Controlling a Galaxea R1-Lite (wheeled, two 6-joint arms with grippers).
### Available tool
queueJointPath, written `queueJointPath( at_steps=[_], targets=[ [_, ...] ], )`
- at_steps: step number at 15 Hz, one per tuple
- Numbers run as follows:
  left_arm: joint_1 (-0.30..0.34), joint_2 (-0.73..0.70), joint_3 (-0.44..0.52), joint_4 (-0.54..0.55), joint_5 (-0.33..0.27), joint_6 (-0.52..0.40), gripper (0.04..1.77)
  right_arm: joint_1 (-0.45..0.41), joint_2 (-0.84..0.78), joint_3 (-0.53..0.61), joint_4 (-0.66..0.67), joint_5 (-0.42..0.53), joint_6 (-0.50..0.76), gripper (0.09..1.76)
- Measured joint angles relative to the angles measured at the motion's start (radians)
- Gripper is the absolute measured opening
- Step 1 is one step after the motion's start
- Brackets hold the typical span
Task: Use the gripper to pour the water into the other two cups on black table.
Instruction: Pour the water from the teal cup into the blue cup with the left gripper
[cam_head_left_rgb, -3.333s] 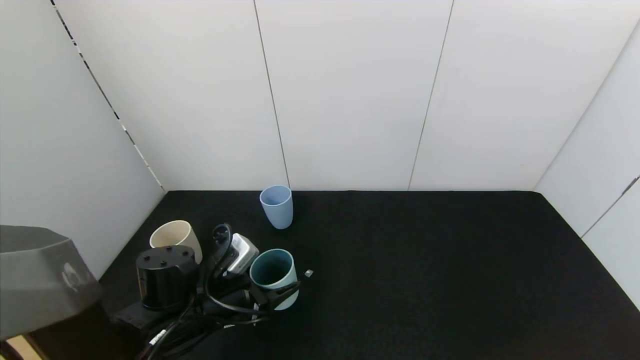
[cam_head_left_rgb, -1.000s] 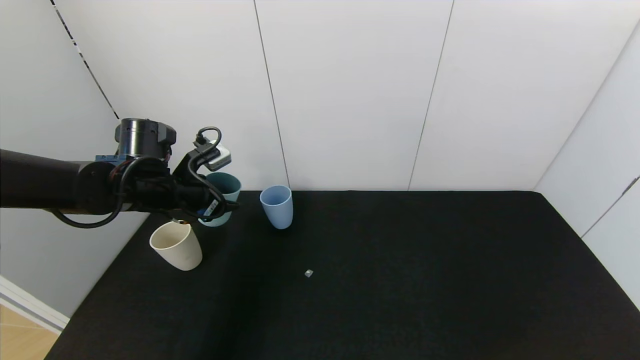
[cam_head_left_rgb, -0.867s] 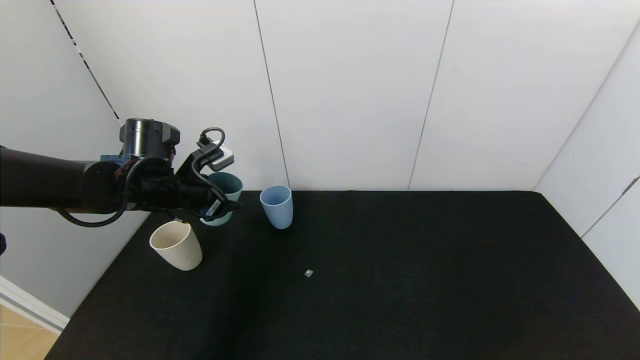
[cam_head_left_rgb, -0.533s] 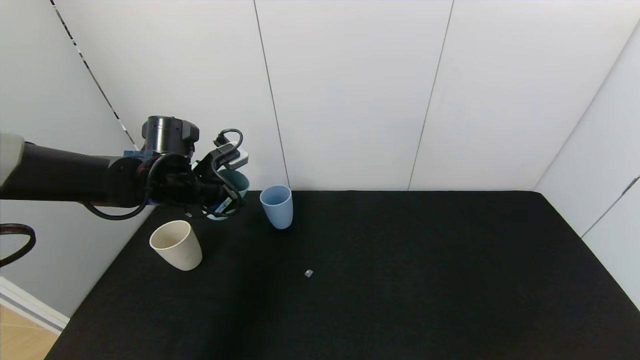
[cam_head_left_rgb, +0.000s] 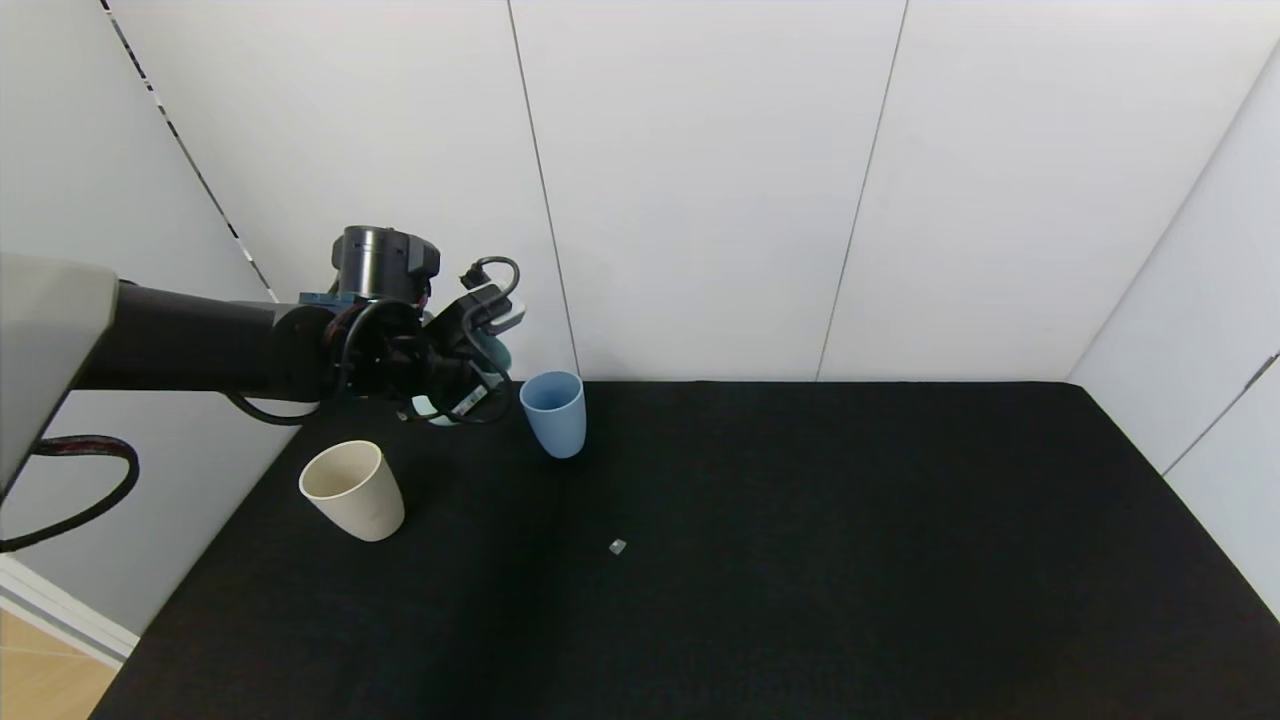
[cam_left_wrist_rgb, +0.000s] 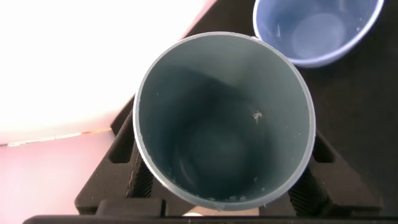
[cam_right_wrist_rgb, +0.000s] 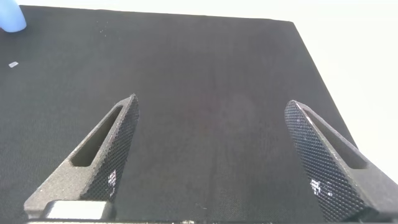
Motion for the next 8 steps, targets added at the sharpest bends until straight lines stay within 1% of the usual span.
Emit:
queueJointPath(
  at_steps=[8],
  targets=[
    [-0.055, 0.071, -0.082, 0.003, 0.171, 0.056, 1.18, 0.0, 0.0, 0.0, 0.0, 0.0, 0.0, 1.71]
  ],
)
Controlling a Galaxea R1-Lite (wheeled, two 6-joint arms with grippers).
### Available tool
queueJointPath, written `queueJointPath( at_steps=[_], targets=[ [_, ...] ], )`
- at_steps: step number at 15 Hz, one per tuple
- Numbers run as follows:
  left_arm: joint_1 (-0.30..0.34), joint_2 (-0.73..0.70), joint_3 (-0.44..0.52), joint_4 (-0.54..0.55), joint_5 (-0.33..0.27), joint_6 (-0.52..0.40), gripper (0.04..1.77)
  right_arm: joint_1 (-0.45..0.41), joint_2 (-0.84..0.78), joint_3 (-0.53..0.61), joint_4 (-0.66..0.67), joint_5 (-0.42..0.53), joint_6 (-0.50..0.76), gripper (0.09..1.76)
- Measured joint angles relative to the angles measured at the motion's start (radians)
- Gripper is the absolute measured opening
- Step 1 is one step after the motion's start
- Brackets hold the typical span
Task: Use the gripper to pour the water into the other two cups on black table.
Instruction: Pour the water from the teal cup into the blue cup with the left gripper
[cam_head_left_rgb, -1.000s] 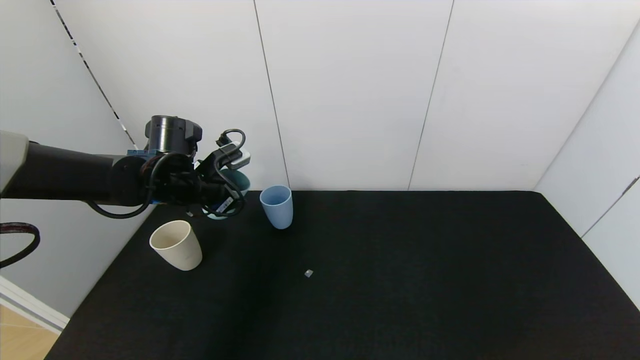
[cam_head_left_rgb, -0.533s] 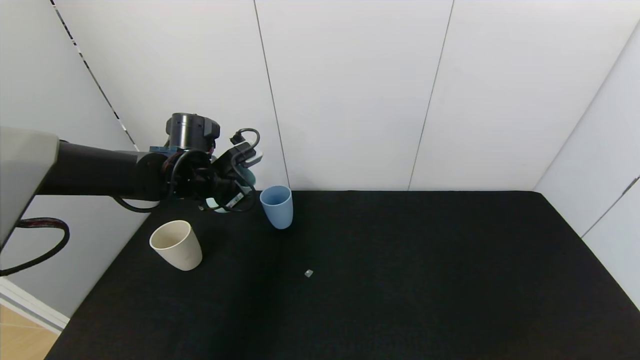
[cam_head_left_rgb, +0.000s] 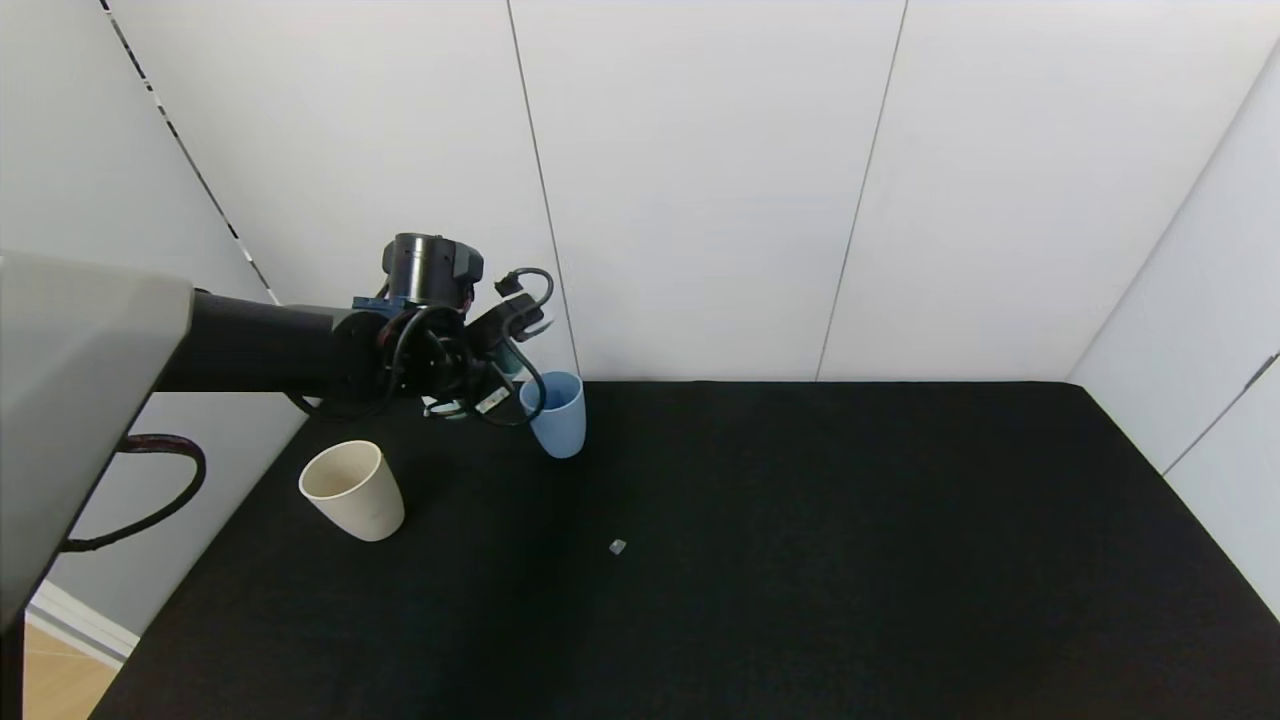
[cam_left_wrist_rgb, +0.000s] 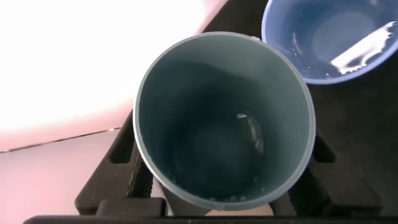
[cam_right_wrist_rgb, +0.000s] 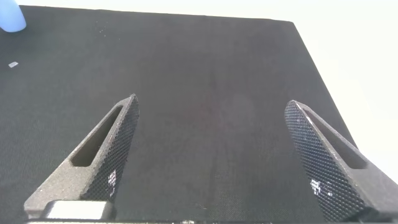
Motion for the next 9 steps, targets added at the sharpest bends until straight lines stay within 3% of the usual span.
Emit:
queueJointPath(
  at_steps=[9],
  targets=[
    [-0.039, 0.053, -0.052, 0.001, 0.135, 0.101, 1.18, 0.0, 0.0, 0.0, 0.0, 0.0, 0.0, 1.71]
  ],
)
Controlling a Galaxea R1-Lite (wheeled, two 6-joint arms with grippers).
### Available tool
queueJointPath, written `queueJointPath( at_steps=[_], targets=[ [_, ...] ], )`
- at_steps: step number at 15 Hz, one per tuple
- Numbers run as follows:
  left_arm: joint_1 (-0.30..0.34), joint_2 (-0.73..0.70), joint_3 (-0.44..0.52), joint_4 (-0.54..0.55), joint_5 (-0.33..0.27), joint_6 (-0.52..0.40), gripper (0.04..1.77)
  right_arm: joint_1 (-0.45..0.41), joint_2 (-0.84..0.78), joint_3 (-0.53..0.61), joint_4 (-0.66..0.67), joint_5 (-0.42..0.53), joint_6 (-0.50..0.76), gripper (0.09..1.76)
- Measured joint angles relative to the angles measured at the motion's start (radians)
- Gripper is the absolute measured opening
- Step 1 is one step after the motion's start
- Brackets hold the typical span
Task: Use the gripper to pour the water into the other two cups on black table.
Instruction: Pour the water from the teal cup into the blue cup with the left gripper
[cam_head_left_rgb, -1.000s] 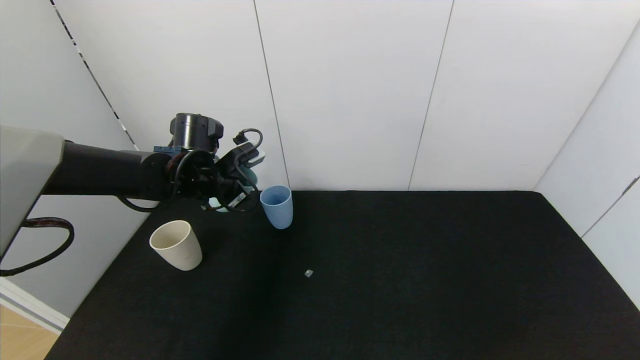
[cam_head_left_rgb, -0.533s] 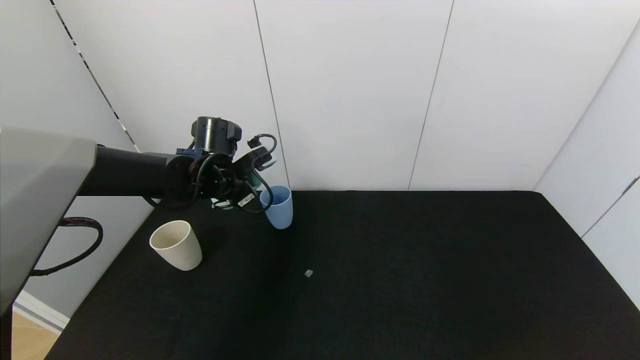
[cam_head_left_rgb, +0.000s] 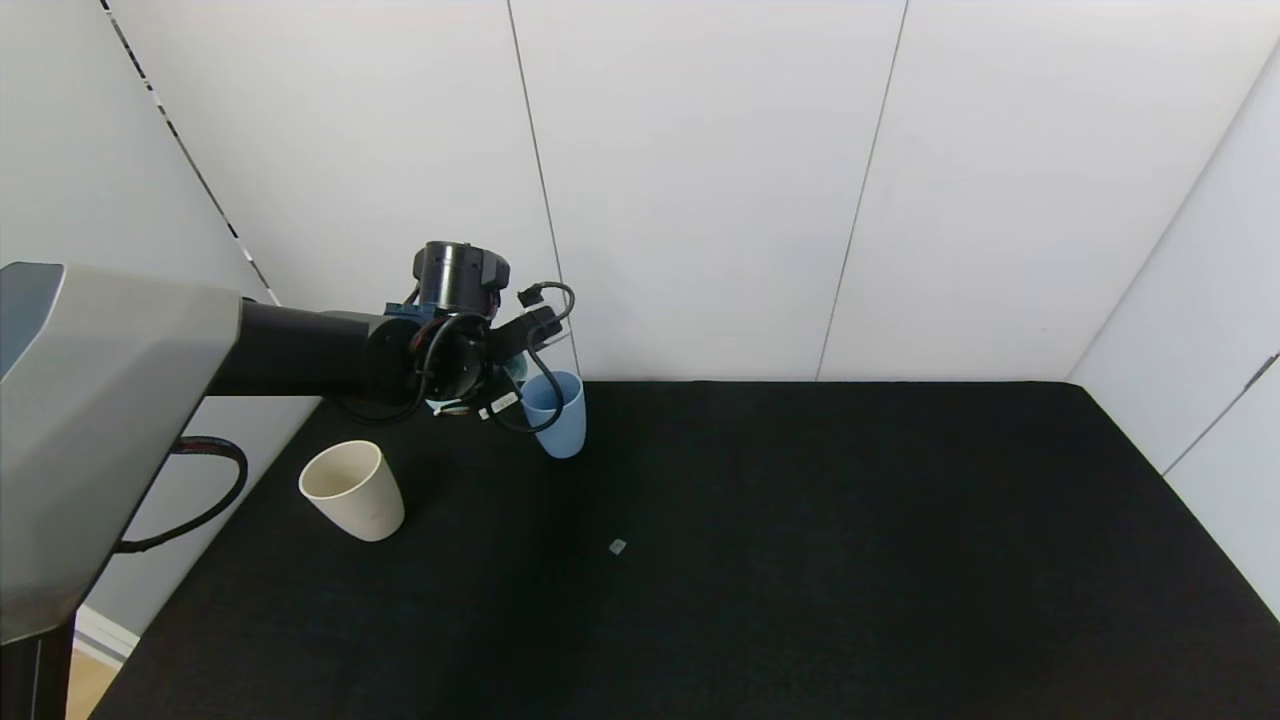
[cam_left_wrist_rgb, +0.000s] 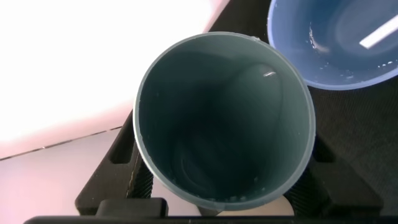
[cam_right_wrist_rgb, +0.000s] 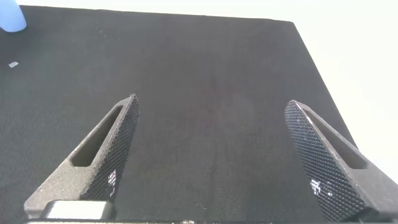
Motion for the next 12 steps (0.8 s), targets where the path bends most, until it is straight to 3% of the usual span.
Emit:
queueJointPath(
  at_steps=[12],
  targets=[
    [-0.025, 0.031, -0.019, -0.003, 0.11, 0.107, 1.18, 0.0, 0.0, 0.0, 0.0, 0.0, 0.0, 1.71]
  ],
)
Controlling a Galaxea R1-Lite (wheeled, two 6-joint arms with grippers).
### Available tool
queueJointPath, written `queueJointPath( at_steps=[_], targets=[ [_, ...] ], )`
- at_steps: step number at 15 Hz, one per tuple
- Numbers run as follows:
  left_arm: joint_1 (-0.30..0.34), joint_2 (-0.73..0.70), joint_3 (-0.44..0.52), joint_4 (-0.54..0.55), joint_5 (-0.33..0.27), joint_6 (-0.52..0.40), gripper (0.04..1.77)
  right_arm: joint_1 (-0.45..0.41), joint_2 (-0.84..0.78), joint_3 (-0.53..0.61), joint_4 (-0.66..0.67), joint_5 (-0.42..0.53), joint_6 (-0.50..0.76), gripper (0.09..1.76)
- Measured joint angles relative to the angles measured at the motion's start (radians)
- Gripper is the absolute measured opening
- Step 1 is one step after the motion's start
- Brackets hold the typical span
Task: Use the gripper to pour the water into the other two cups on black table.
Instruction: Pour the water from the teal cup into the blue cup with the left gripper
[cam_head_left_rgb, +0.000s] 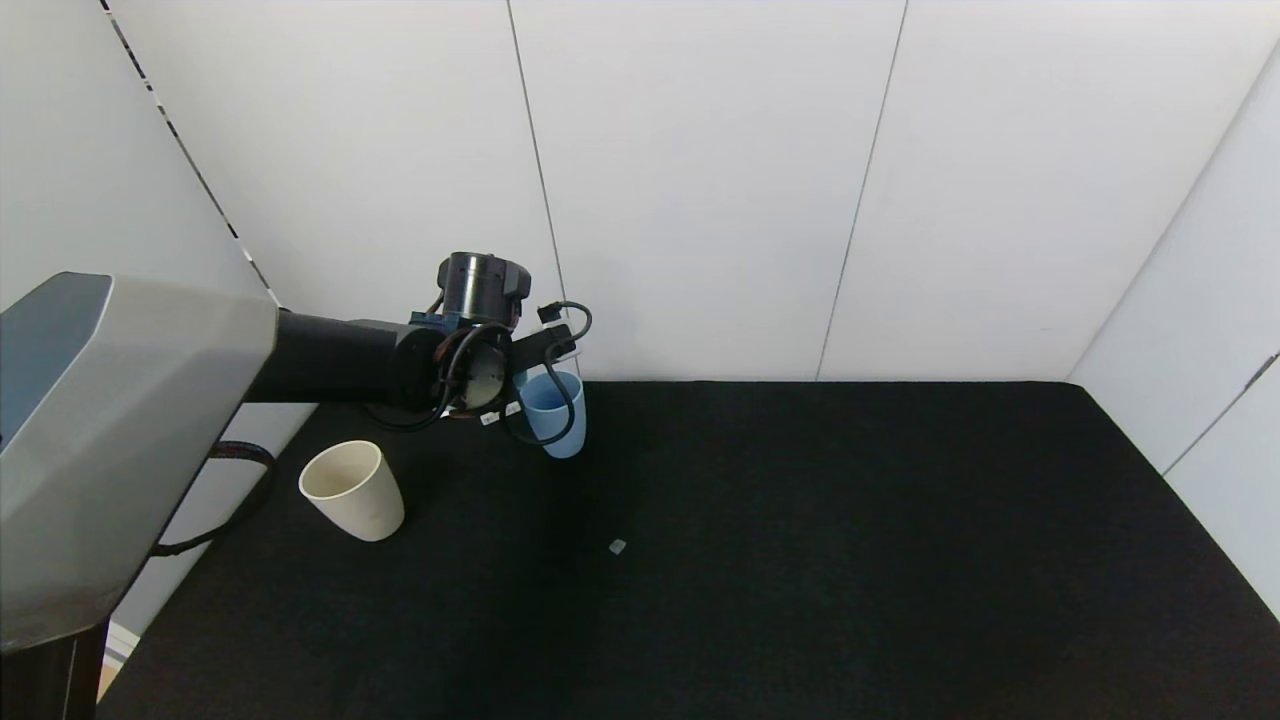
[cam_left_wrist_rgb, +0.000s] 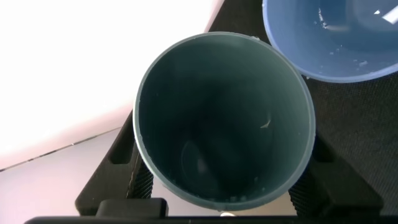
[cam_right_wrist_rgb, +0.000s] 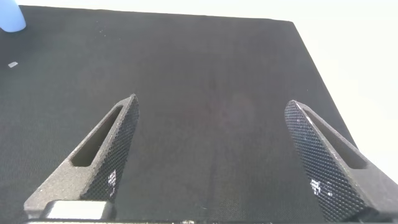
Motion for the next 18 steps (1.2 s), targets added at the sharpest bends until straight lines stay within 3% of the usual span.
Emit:
queueJointPath(
  at_steps=[10, 18],
  targets=[
    [-0.049, -0.001, 0.0, -0.011, 0.109, 0.097, 1.18, 0.0, 0.0, 0.0, 0.0, 0.0, 0.0, 1.71],
    [-0.055, -0.012, 0.006, -0.001, 0.14, 0.119, 1.17, 0.0, 0.0, 0.0, 0.0, 0.0, 0.0, 1.71]
  ],
)
